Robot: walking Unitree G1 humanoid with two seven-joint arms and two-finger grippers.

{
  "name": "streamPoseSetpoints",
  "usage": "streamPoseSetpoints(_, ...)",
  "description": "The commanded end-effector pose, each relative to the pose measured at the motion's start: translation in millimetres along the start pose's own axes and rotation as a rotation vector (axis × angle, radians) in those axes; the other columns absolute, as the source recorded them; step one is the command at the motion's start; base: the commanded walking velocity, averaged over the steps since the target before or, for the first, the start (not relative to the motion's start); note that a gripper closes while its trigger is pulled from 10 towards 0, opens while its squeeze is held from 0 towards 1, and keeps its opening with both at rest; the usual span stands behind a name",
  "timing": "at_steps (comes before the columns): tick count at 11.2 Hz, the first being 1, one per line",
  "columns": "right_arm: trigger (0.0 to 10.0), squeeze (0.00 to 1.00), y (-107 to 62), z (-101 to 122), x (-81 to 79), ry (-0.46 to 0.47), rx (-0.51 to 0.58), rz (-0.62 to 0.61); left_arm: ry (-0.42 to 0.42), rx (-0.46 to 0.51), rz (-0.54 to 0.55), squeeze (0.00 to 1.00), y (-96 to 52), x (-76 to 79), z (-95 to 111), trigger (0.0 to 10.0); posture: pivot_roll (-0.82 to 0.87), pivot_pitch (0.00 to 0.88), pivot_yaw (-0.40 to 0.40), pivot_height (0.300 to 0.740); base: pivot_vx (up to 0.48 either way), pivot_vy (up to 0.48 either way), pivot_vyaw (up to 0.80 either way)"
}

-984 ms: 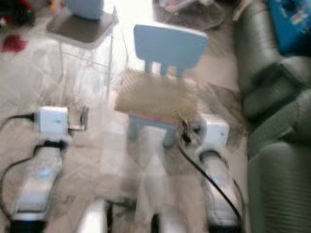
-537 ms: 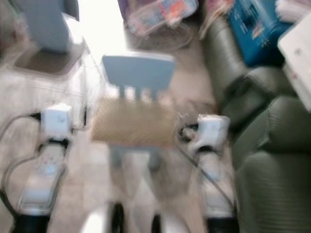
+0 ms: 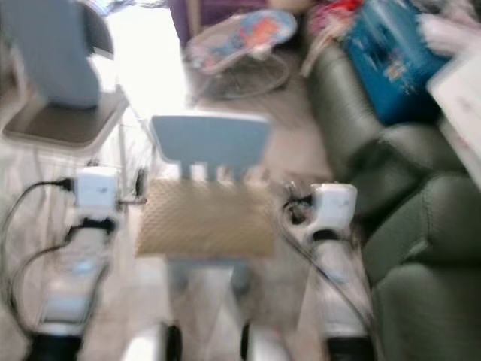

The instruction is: Move the pillow to the sofa

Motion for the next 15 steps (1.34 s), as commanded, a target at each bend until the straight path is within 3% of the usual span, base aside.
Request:
streamPoseSetpoints(1,10.0,0.0,-2.7,-2.2,10.6,-0.017,-0.012,-0.027,-0.001,0.019,-0.019,0.0,-1.2,7.4,4.3,10.0,-0.01,0.175,-0.037,0.74,0.0,0.0,0.0)
streamPoseSetpoints(4,10.0,0.0,4.8,-0.8,10.7,0.009,0.008,-0.023,0.03,0.029,-0.011,0.0,2.5,14.1,4.4,10.0,0.0,0.126,-0.038,0.74,0.0,0.0,0.0)
streamPoseSetpoints(6,10.0,0.0,5.8,2.4,15.3,-0.003,0.029,-0.029,0.045,-0.012,-0.007,0.0,-5.2,14.1,-12.8,10.0,0.0,0.096,-0.03,0.74,0.0,0.0,0.0)
streamPoseSetpoints(8,10.0,0.0,-9.6,-3.4,21.2,-0.043,0.022,-0.037,0.068,-0.07,-0.011,0.0,-22.1,12.2,-28.7,10.0,-0.01,0.079,-0.022,0.74,0.0,0.0,0.0)
streamPoseSetpoints(10,10.0,0.0,-36.2,-19.8,27.5,-0.039,-0.036,-0.055,0.099,-0.105,-0.058,0.0,-40.0,8.9,-44.6,10.0,-0.02,0.095,-0.025,0.74,0.0,0.0,0.0)
streamPoseSetpoints(12,10.0,0.0,-47.1,-31.2,30.4,-0.063,-0.067,-0.07,0.085,-0.118,-0.081,0.0,-41.2,14.3,-47.3,10.0,-0.02,0.099,-0.023,0.74,0.0,0.0,0.0)
streamPoseSetpoints(15,10.0,0.0,-46.1,-33.8,33.9,-0.062,-0.079,-0.084,0.086,-0.097,-0.105,0.0,-38.2,19.5,-44.0,10.0,-0.02,0.101,-0.025,0.74,0.0,0.0,0.0)
Point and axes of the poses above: a point about 5 cm out from each wrist's last joint towards the gripper, its own y axis pointing out of the wrist towards the gripper, its own z axis along the axis of the wrist's last joint, x = y × z, the point moved 2 cm from there along y, pointing out of the wrist towards the gripper, and after that the axes turned 15 degrees about y, right-handed, at the moved point
